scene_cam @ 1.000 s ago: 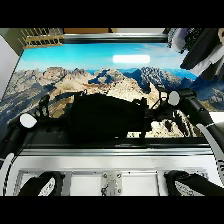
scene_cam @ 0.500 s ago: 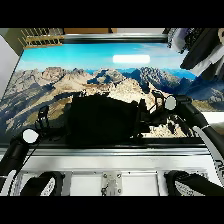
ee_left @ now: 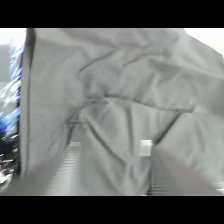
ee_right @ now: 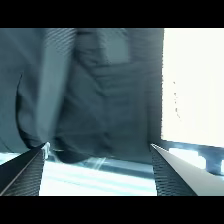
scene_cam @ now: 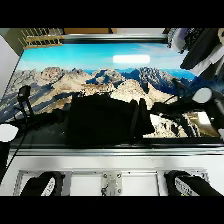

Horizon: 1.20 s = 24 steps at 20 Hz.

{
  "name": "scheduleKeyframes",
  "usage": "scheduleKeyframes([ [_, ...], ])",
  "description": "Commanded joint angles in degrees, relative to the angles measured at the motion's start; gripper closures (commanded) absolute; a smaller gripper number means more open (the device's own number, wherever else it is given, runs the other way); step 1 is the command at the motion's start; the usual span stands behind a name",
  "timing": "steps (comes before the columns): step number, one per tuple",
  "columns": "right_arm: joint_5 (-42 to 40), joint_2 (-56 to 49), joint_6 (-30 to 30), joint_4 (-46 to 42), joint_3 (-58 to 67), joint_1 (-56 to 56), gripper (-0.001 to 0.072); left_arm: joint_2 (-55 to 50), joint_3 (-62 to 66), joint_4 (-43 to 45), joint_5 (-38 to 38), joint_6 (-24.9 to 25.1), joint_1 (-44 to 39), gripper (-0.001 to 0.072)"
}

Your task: Fold the clothes and pants, and hang the long-sleeved shirts on hangers.

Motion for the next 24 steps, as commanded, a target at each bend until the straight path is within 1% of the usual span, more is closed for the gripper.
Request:
scheduleKeyframes([
  [1,5.2,0.9,-10.51,5.05,-0.55,-13.0,0.0008,-2.54,3.65,-6.38,-2.34,-0.22,-0.09,0.0699],
  [3,2.38,-1.18,-14.45,10.49,-3.39,-19.15,0.0007,-5.66,4.76,-9.11,-2.12,-0.2,-1.84,0.0699],
  [5,1.01,-5.01,-21.29,17.03,-7.45,-23.69,0.0006,-9.14,6.29,-9.2,-1.84,-0.22,-6.64,0.0699],
  [7,0.85,-10.27,-28.46,19.74,-10.34,-25.49,0.0006,-12.7,8.04,-8.68,-0.57,-0.22,-12.85,0.0699],
  [8,0.83,-13.44,-31.34,19.71,-10.86,-25.51,0.0006,-14.6,9.2,-8.76,0.17,-0.37,-15.47,0.0699],
  [10,0.7,-18.95,-34.16,20.76,-10.93,-25.33,0.0006,-18.69,12.37,-8.81,0.76,-0.48,-19.87,0.0699],
  [12,0.26,-23.54,-36.79,24.87,-10.93,-24.59,0.0006,-22.62,16.02,-8.81,0.5,-0.48,-22.64,0.0699],
  [14,-0.74,-26.18,-38.42,29.33,-10.93,-22.51,0.0006,-25.77,19.37,-8.81,0.48,-0.48,-24.48,0.0699],
  [17,-4.44,-27.78,-38.88,31.69,-10.93,-16.11,0.0007,-28.63,22.64,-8.81,0.59,-0.48,-26.08,0.0699],
  [24,-8.7,-31.56,-38.95,41.22,-10.86,-1.4,0.0007,-28.79,22.75,-8.81,-0.74,-0.48,-25.97,0.0699],
])
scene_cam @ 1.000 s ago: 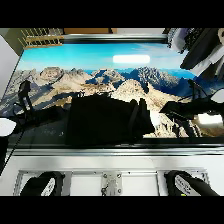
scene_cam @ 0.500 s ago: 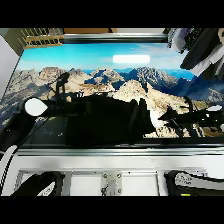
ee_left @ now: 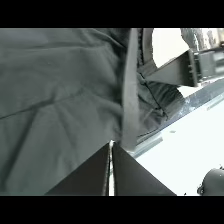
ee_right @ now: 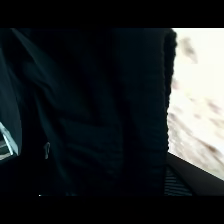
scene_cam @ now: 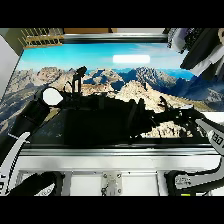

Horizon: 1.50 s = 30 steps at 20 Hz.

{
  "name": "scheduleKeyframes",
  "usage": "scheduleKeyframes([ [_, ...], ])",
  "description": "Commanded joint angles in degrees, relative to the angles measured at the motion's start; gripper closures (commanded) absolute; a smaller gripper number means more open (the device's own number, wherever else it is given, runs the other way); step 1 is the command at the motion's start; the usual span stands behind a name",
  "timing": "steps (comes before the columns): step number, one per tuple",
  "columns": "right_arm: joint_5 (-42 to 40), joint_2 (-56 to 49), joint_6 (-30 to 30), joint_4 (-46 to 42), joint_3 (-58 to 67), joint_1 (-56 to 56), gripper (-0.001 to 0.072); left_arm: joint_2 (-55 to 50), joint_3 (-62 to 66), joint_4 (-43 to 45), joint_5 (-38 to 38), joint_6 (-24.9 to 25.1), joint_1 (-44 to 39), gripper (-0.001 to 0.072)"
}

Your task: Fold the clothes and pants, and hang the long-sleeved shirts on hangers.

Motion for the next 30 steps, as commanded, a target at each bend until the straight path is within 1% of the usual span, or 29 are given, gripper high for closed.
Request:
scheduleKeyframes([
  [1,-3.37,-2.03,-0.61,5.38,0.02,6.49,0.0008,-0.35,0.33,0.02,-1.16,0.11,-0.17,0.0699],
  [2,-4.35,-2.14,-0.63,6.64,0.09,7.58,0.0012,-0.35,0.33,0.02,-1.53,0.11,-0.17,0.0699],
  [3,-5.49,-2.14,-0.63,6.97,0.42,8.39,0.0146,-0.35,0.33,0.02,-1.7,0.11,-0.17,0.0699],
  [4,-5.99,-2.14,-1.44,6.99,0.94,8.81,0.0411,-0.35,0.33,0.04,-1.84,0.11,-0.17,0.0699],
  [5,-5.92,-2.14,-2.8,7.58,1.44,9.03,0.0593,-0.35,0.33,0.04,-2.01,0.11,-0.17,0.0699],
  [6,-5.86,-2.03,-3.56,8.52,2.01,9.05,0.068,-0.35,0.33,0.04,-2.03,0.11,-0.17,0.0699],
  [9,-5.88,0.39,-2.67,6.56,5.55,8.13,0.0682,-0.35,0.33,0.09,-1.97,0.11,-0.17,0.0699],
  [10,-5.97,2.29,-0.39,4.15,7.76,6.56,0.0682,-0.35,0.33,0.09,-1.97,0.11,-0.17,0.0699],
  [13,-6.32,8.55,7.63,-6.91,15.41,-2.64,0.0682,-0.35,0.33,0.11,-1.95,0.11,-0.17,0.0699],
  [15,-8.0,12.96,14.32,-13.86,18.99,-11.65,0.0682,-0.35,0.33,0.11,-1.88,0.11,-0.17,0.0699],
  [19,-13.38,21.46,24.63,-22.25,19.52,-31.76,0.0682,-0.35,0.33,0.11,-1.9,0.11,-0.17,0.07],
  [21,-14.1,24.5,30.27,-29.27,19.26,-39.71,0.0683,-0.35,0.33,0.11,-1.86,0.11,-0.17,0.0699],
  [23,-13.6,26.75,35.82,-36.44,17.77,-45.46,0.0682,-0.35,0.33,0.11,-1.7,0.13,-0.17,0.0699],
  [24,-12.81,27.61,37.62,-39.21,16.63,-47.3,0.0682,-0.35,0.33,0.09,-1.4,0.13,-0.17,0.0699],
  [26,-10.58,28.46,38.95,-42.1,13.81,-49.27,0.0682,-0.35,0.33,0.11,-0.98,0.13,-0.17,0.0699],
  [30,-7.52,28.7,39.06,-42.45,7.85,-49.33,0.0682,-0.35,0.33,0.11,-1.05,0.13,-0.17,0.0699],
])
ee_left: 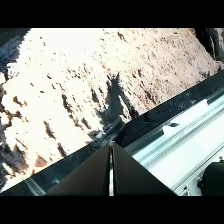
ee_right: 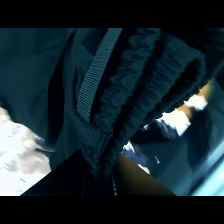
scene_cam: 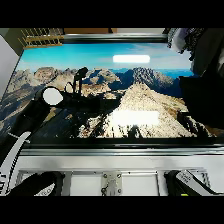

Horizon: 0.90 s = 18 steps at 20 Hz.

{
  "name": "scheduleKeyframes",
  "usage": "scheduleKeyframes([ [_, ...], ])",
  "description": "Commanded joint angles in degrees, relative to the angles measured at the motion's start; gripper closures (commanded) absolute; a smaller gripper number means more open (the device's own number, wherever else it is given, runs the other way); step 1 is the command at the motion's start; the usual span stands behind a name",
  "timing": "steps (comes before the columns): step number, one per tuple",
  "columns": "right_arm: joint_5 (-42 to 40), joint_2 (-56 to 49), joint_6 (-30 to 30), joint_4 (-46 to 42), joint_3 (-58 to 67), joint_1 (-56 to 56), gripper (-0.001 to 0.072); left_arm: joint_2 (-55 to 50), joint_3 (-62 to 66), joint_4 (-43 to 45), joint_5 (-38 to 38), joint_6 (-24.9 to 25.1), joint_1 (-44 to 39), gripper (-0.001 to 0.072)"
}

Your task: Fold the clothes and pants, and hang the long-sleeved shirts on hangers.

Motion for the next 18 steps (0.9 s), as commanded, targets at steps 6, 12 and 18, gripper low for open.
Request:
scheduleKeyframes([
  [6,5.86,2.69,6.1,-8.44,-6.99,-1.46,0.0612,-0.02,0.02,0.02,0.17,0.0,-0.02,0.0699],
  [12,6.93,5.7,5.64,-19.89,-4.02,-1.57,0.0087,-0.02,0.02,0.02,-0.81,0.0,0.66,0.0699],
  [18,-2.8,15.5,-12.2,7.21,0.15,10.45,0.0087,-0.02,0.02,-0.04,1.2,0.0,4.59,0.0699],
])
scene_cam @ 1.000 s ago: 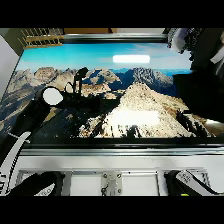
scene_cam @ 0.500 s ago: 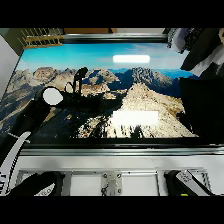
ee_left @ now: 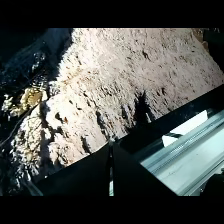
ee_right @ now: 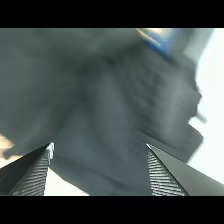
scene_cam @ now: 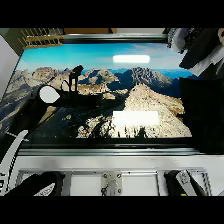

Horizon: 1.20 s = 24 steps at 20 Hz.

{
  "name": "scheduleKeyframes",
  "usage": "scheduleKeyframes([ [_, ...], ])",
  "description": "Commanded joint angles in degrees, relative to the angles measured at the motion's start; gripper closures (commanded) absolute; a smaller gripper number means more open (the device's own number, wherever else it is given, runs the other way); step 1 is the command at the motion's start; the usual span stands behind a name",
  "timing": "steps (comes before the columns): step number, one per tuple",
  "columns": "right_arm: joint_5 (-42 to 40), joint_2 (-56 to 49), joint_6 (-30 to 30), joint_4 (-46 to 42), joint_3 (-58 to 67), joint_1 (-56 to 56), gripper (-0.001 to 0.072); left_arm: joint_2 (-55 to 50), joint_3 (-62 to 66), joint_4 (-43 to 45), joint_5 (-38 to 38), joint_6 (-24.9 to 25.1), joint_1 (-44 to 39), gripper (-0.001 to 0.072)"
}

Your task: Fold the clothes and pants, and hang the long-sleeved shirts on hangers.

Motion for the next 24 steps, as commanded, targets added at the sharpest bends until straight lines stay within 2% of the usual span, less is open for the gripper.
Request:
scheduleKeyframes([
  [1,-3.91,4.72,-13.49,19.17,1.05,12.46,0.0087,-0.02,0.02,0.0,0.66,0.0,1.64,0.0699],
  [3,-3.96,4.7,-15.1,21.7,1.03,25.59,0.0088,-0.02,0.02,0.07,0.74,0.02,1.64,0.0699],
  [6,-4.02,3.08,-15.1,18.86,1.03,43.71,0.0088,-0.02,0.02,0.04,1.22,0.02,1.64,0.0699],
  [10,-4.15,1.4,-15.12,16.15,1.03,56.11,0.009,-0.02,0.02,0.02,1.14,0.0,1.64,0.0699],
  [11,-4.13,1.18,-15.1,16.13,1.03,57.29,0.0139,-0.02,0.02,0.02,1.11,0.0,1.64,0.0699],
  [12,-4.13,1.16,-15.1,16.13,1.03,57.96,0.0324,-0.02,0.02,0.02,1.09,0.0,1.64,0.0699],
  [13,-4.13,1.16,-15.1,16.24,1.03,58.12,0.0556,-0.04,0.02,0.02,1.11,0.0,1.64,0.0699],
  [14,-4.09,1.16,-15.1,16.31,1.03,58.05,0.0675,-0.04,0.02,0.02,1.11,0.0,1.64,0.0699],
  [24,-2.89,1.07,-15.08,16.33,1.03,58.05,0.0678,-0.04,0.02,-0.07,1.31,0.0,1.64,0.0699],
])
